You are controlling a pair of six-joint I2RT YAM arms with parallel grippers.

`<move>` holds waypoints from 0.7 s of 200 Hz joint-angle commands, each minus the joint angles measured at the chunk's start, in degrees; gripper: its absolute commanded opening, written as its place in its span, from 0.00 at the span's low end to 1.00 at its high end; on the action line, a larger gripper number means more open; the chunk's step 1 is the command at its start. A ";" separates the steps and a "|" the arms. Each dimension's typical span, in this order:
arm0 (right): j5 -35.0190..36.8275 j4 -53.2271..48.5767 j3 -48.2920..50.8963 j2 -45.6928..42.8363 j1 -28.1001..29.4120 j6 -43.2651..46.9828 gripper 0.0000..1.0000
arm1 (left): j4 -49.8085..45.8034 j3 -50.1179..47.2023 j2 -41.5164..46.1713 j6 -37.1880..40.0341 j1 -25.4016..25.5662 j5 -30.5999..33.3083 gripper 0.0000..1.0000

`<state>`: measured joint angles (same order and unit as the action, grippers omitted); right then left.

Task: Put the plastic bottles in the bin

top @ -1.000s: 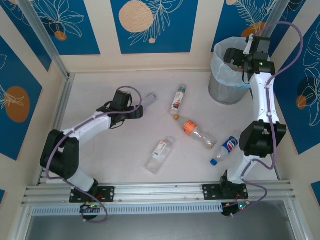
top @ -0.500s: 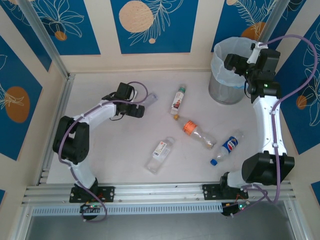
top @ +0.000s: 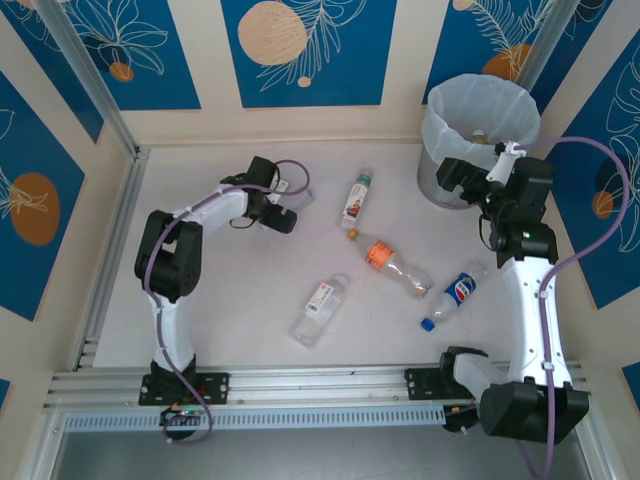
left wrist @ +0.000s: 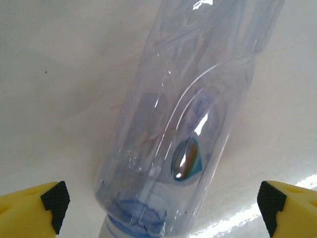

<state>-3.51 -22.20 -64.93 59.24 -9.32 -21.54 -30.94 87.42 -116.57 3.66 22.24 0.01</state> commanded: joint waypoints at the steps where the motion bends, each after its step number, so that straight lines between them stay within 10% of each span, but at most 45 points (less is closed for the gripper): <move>1: -1.06 -0.62 1.14 -1.75 0.36 -1.65 1.00 | -2.75 2.51 -2.25 2.61 -0.62 -0.43 0.98; 140: -2.64 -3.01 2.63 -3.58 0.36 -1.70 0.99 | -8.07 10.77 -10.00 3.68 -0.53 -0.80 0.77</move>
<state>-4.99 -25.28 -63.07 56.36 -9.32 -22.15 -37.01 97.06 -125.82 6.48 22.24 -0.62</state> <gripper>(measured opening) 0.995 0.807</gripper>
